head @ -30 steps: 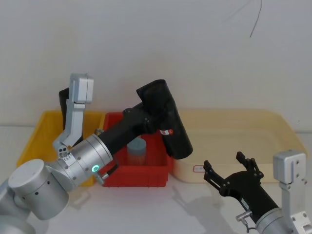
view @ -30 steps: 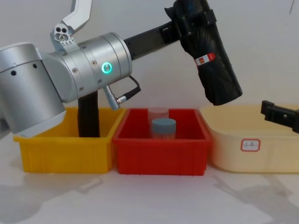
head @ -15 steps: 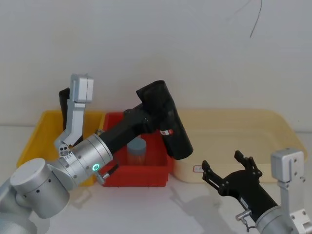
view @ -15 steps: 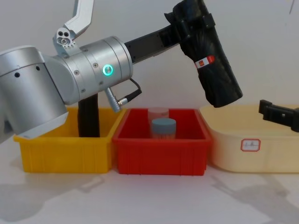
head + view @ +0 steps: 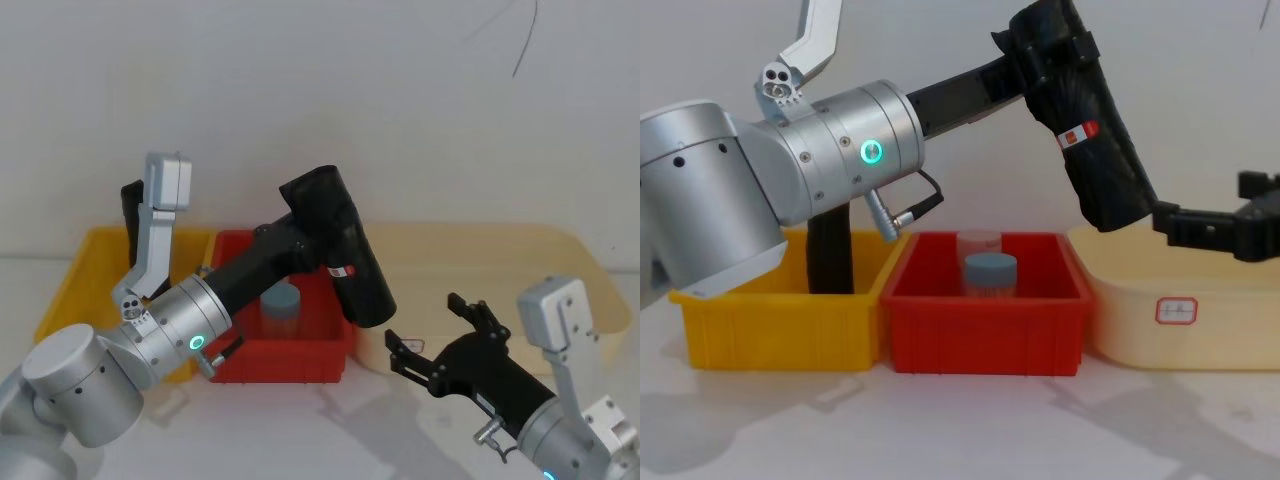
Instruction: Pick up the garbage bag with the one hand and transfer it to the other hand.
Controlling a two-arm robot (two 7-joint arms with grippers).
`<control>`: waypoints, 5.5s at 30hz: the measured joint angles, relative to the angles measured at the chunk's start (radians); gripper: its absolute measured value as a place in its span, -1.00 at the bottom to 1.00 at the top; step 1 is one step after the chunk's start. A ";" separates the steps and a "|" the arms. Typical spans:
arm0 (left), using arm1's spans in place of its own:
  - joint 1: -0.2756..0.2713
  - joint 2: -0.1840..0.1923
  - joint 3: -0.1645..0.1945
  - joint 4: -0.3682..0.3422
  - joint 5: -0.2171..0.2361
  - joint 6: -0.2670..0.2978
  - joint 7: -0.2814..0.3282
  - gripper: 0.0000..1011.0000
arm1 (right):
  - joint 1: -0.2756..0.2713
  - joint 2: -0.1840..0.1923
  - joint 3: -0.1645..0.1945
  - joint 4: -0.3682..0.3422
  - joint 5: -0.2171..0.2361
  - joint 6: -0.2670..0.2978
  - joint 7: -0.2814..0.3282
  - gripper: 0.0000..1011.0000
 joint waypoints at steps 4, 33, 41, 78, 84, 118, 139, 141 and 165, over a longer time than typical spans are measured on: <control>0.000 0.000 0.000 0.002 -0.001 0.000 0.000 -0.11 | 0.035 0.029 -0.019 -0.013 -0.012 0.034 0.055 0.98; -0.002 -0.001 0.000 0.005 -0.003 0.001 0.000 -0.11 | 0.280 0.086 -0.132 0.047 -0.038 0.080 0.276 0.98; -0.002 -0.001 0.000 0.005 -0.003 0.001 0.000 -0.11 | 0.303 0.083 -0.138 0.076 -0.038 0.075 0.276 0.98; -0.002 -0.001 0.000 0.005 -0.003 0.001 0.000 -0.11 | 0.447 0.042 -0.212 0.230 -0.085 0.141 0.312 0.98; -0.002 -0.001 0.000 0.005 -0.003 0.001 0.000 -0.11 | 0.453 0.030 -0.205 0.242 -0.082 0.152 0.304 0.81; -0.002 -0.001 0.001 0.005 -0.003 0.002 0.000 0.33 | 0.464 0.017 -0.191 0.248 -0.018 0.144 0.302 0.08; -0.002 -0.001 0.000 0.005 -0.003 0.002 0.000 0.98 | 0.483 0.037 -0.154 0.330 -0.009 0.097 0.274 0.08; -0.002 -0.001 0.000 0.005 -0.003 0.002 0.000 0.98 | 0.489 0.041 -0.145 0.346 -0.012 0.095 0.267 0.08; -0.002 -0.001 0.000 0.005 -0.003 0.001 0.000 0.98 | 0.580 0.153 -0.113 0.491 -0.140 0.161 0.224 0.31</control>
